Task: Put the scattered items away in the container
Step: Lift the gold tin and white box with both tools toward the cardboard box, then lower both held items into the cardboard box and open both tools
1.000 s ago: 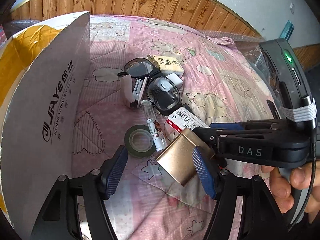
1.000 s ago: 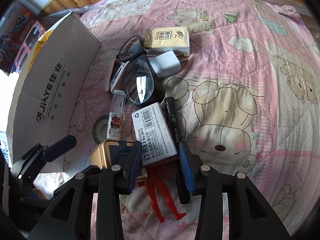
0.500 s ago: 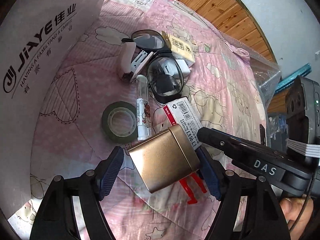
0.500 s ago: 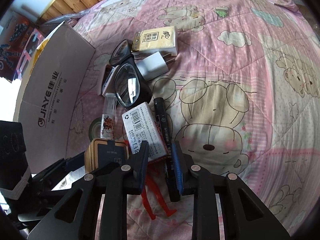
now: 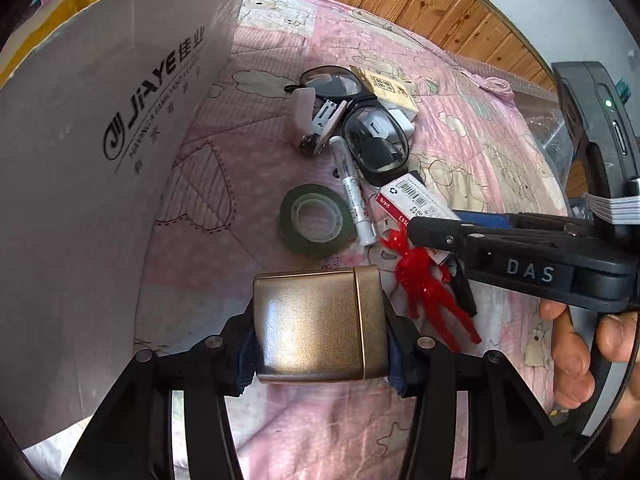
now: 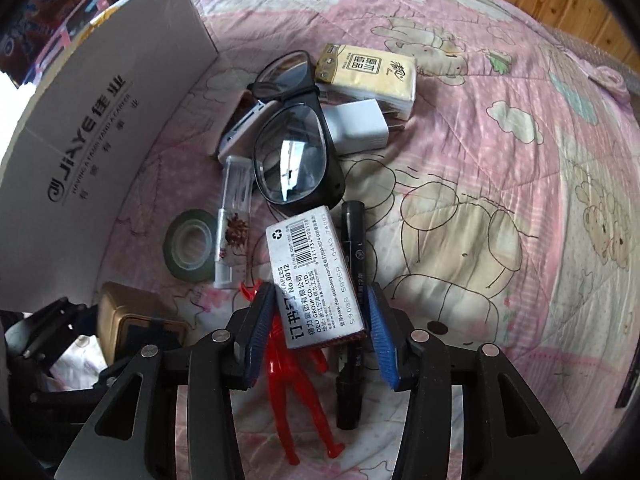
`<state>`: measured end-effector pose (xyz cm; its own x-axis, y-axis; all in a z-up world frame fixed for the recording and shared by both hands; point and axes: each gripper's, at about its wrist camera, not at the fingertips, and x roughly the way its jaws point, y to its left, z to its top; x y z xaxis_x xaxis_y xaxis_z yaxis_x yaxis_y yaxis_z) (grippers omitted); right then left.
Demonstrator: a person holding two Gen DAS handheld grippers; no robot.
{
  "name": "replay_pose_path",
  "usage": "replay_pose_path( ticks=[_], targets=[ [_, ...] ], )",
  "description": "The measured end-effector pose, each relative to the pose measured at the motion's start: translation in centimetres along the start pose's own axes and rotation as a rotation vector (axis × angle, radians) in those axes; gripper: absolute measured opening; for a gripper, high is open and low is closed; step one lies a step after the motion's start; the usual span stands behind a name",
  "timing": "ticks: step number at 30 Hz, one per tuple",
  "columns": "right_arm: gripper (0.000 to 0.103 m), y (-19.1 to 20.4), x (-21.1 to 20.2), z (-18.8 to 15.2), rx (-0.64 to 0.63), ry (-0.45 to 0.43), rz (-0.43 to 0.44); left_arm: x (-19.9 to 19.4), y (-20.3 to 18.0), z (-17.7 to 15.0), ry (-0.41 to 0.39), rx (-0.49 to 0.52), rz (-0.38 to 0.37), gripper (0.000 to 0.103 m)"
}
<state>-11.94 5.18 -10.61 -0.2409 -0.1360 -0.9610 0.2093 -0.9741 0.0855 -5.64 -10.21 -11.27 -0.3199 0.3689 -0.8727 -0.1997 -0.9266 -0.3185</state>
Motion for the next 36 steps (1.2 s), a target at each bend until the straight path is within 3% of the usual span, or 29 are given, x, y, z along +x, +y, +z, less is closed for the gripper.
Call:
replay_pose_path(
  ticks=[11,21,36],
  targets=[
    [0.042,-1.2,-4.1,-0.5,0.081,-0.085,0.078,-1.5,-1.1,-0.1,-0.059,0.064,0.013,0.052],
    [0.042,1.8,-7.5,0.4,0.091,-0.163,0.142,-5.2,-2.0,0.6,-0.119,0.119,0.062,0.052],
    [0.042,6.8,-12.9,2.5,0.11,-0.345,0.282,-12.9,0.5,2.6,-0.249,0.148,0.082,0.052]
  ],
)
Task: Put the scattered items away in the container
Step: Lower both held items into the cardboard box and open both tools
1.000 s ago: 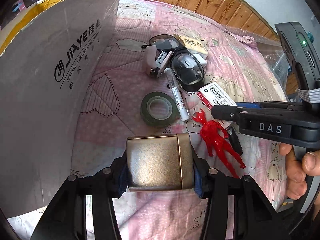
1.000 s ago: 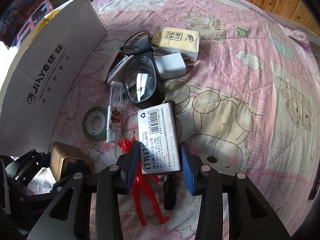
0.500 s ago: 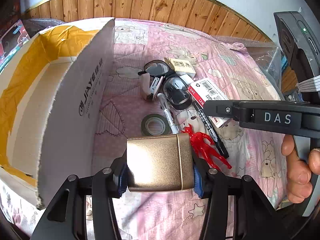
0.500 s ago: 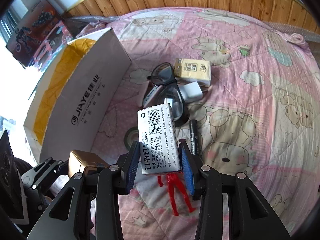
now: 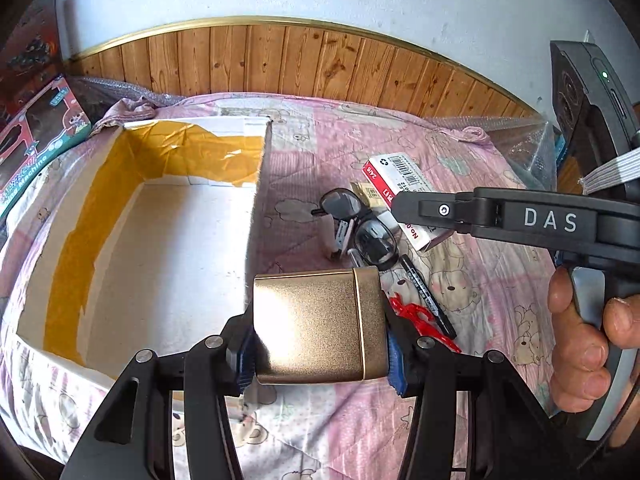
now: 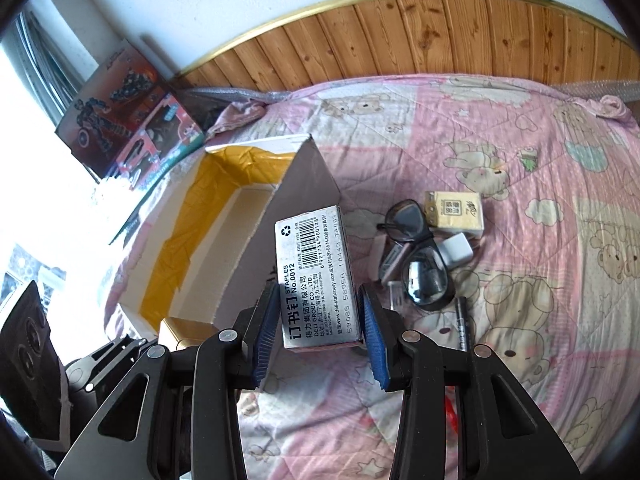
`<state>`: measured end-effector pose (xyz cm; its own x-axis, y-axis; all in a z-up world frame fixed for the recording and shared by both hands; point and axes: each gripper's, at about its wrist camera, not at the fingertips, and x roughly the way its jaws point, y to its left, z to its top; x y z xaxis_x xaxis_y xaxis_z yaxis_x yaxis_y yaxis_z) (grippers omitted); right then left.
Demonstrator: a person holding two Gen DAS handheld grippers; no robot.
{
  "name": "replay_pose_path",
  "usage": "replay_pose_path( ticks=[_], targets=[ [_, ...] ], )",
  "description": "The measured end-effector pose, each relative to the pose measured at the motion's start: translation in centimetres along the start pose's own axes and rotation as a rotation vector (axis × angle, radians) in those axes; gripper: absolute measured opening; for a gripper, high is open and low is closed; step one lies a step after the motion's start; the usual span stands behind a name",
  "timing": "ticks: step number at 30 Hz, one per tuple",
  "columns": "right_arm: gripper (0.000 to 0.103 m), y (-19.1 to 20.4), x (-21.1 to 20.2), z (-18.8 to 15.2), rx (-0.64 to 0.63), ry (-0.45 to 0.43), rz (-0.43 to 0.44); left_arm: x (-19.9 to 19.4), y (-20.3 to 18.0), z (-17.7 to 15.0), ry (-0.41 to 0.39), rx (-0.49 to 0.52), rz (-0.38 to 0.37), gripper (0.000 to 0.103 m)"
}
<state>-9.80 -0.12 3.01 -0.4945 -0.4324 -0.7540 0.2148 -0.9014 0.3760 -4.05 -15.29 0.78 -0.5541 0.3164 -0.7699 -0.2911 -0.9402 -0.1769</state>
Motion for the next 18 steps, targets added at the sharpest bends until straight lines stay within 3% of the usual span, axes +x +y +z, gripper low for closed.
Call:
replay_pose_path(
  ticks=[7,18],
  targets=[
    [0.042,2.3,1.0,0.7,-0.007,-0.014,0.036,-2.4,3.5,1.7,-0.049,-0.008,0.044,0.052],
    [0.042,5.9,1.8,0.7,-0.067,-0.029,0.039,-2.8,8.6,3.6,-0.061,-0.014,0.134,0.052]
  ],
)
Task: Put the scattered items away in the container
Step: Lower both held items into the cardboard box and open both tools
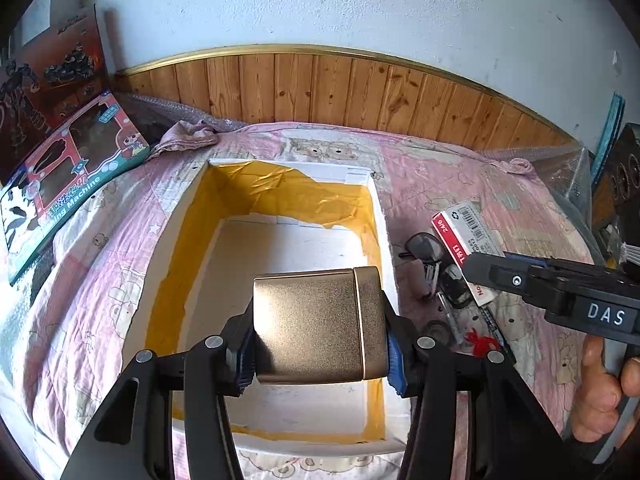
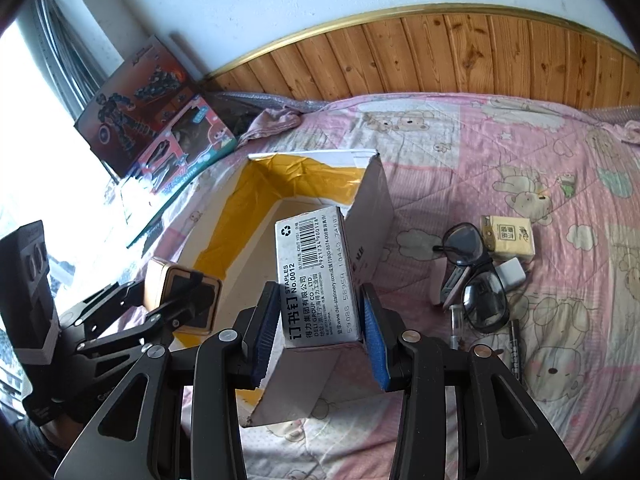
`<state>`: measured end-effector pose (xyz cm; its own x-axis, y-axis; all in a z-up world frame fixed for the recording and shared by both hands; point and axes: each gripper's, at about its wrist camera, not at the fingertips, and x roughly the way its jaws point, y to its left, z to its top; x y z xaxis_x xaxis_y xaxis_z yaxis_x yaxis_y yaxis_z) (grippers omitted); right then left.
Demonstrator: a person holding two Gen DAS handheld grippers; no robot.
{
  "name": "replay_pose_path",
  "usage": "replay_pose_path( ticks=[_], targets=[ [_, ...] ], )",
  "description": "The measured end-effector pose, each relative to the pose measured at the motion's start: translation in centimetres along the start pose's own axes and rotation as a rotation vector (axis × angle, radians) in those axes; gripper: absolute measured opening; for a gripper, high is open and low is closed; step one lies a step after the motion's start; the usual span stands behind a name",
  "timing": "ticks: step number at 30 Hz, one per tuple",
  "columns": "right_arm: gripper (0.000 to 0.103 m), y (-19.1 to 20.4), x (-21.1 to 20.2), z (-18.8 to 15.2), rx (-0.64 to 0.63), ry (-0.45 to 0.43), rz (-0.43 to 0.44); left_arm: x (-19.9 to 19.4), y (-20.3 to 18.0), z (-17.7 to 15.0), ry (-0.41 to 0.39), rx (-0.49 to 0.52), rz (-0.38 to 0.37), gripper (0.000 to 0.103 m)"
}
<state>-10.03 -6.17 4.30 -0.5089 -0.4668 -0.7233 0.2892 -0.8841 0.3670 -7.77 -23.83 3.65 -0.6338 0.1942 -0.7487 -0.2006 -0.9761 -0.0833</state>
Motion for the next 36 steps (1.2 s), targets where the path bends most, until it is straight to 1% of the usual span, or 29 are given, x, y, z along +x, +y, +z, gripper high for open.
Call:
replay_pose_path(
  ticks=[9,14,16,18,22,29,36],
  targets=[
    [0.042,2.9,0.8,1.5,-0.074,0.031,-0.025,0.6,2.4,2.0,-0.013,0.036,0.05,0.052],
    [0.042,4.3,2.0,2.7,-0.101,0.045,-0.042,1.8,3.7,3.2,-0.01,0.022,0.059,0.052],
    [0.042,4.8,2.7,3.2,-0.107,0.056,-0.045,2.4,4.4,3.4,-0.003,0.005,0.052,0.052],
    [0.042,5.3,3.4,3.6,-0.115,0.068,-0.048,3.1,5.4,3.6,0.003,-0.026,0.029,0.052],
    [0.043,6.0,5.0,4.5,-0.137,0.09,-0.064,4.3,7.1,4.0,0.033,-0.085,0.008,0.052],
    [0.043,6.2,8.4,6.4,-0.126,0.138,-0.086,5.8,8.6,5.3,0.039,-0.121,-0.02,0.052],
    [0.043,5.6,11.5,8.1,-0.105,0.179,-0.117,8.2,9.9,6.5,0.073,-0.169,-0.037,0.052]
  ],
)
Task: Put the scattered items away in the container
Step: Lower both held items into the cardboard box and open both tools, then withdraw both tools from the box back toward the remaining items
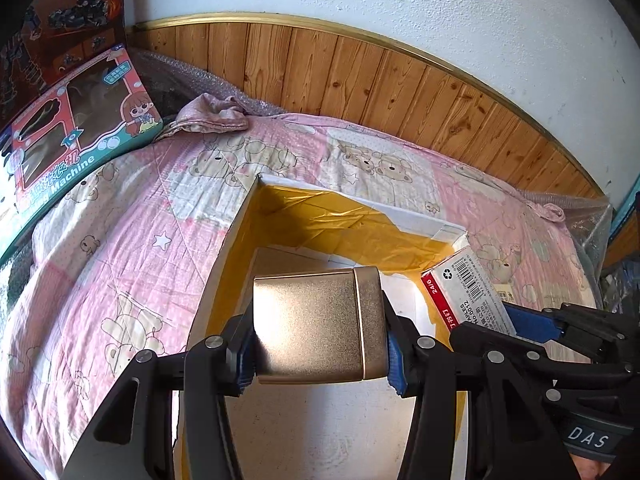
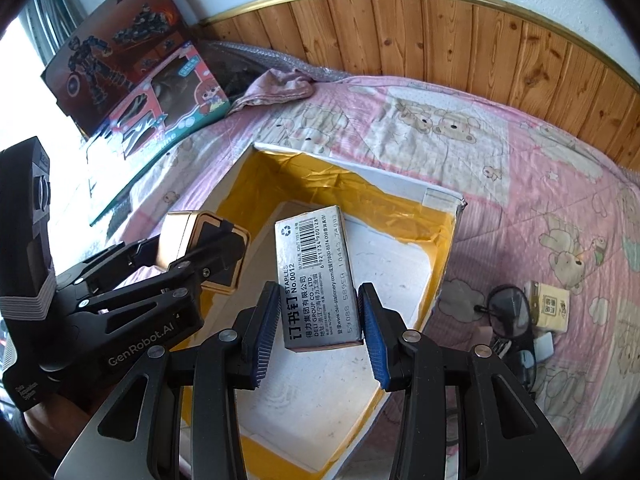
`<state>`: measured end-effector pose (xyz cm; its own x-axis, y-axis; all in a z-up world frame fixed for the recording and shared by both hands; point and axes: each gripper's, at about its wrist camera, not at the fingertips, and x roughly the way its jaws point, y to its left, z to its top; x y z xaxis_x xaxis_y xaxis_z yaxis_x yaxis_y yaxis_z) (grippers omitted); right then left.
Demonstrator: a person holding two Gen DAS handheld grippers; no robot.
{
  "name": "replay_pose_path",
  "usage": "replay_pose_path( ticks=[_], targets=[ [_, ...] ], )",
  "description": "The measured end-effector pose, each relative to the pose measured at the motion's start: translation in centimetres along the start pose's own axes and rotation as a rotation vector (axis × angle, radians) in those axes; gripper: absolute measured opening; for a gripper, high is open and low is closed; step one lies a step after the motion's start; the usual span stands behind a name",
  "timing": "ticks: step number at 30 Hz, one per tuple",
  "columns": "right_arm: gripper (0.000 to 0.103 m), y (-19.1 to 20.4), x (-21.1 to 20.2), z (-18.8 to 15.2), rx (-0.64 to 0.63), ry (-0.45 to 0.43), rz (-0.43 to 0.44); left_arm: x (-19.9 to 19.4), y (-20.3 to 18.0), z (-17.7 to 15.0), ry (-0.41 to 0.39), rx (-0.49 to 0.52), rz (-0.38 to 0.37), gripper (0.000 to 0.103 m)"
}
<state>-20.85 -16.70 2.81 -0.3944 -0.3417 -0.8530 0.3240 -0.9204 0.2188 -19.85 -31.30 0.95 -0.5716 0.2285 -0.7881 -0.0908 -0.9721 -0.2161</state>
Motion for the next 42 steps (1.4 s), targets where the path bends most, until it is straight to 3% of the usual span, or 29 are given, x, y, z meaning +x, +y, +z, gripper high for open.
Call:
replay_pose_path(
  ticks=[18,26,33,42],
  targets=[
    [0.044,-1.2,5.5,2.5,-0.038,0.093,-0.107,6.1,0.9,1.4,0.134,-0.047,0.034,0.052],
    [0.044,-1.6,6.3,2.9,-0.034,0.086,-0.117,7.0,0.9,1.7,0.121,-0.027,0.065,0.053],
    [0.044,-1.8,4.2,1.9,-0.012,0.043,-0.104,6.4,0.4,2.0,0.095,-0.021,0.068,0.059],
    [0.044,-1.9,-1.2,-2.7,-0.02,-0.033,-0.04,3.8,-1.0,2.1,0.033,0.003,0.055,0.059]
  ],
)
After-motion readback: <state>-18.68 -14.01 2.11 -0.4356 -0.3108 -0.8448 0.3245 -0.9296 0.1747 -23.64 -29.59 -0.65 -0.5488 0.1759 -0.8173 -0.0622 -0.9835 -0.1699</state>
